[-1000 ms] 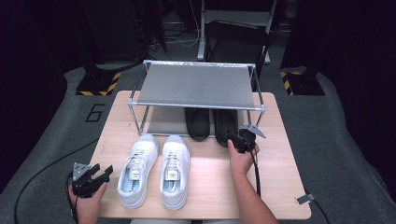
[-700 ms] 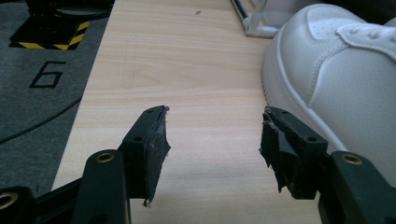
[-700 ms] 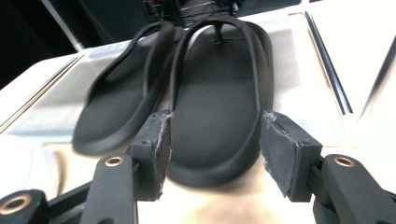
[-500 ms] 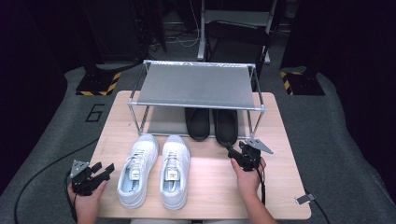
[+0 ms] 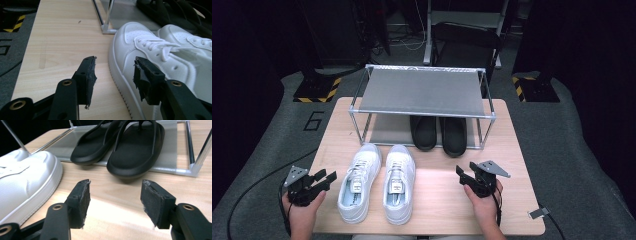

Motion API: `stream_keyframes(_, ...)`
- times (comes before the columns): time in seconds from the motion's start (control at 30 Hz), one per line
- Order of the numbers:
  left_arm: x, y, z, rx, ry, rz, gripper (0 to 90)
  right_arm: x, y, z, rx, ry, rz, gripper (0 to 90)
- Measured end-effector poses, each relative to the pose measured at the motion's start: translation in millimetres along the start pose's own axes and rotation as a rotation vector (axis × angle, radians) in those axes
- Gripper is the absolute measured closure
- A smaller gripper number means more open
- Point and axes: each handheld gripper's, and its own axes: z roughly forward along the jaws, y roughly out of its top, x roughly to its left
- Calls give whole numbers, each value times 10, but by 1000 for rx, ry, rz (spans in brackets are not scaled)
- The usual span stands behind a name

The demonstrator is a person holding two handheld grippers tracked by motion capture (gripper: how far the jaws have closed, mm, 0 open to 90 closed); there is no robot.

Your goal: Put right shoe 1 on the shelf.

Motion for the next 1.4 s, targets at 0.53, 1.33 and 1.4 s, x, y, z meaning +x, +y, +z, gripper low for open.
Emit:
stream_keyframes(0.53,-225,59,-121,17,-113,71,509,-65,-126,-282,-55,79,-21,419)
stream_keyframes(1.33,-376,55,201,112,-114,143,753,-152,-266,-269,-14,86,52,408)
stream_keyframes(1.4,-363,54,205,111,-124,135,770,-151,-270,-264,-15,91,62,407)
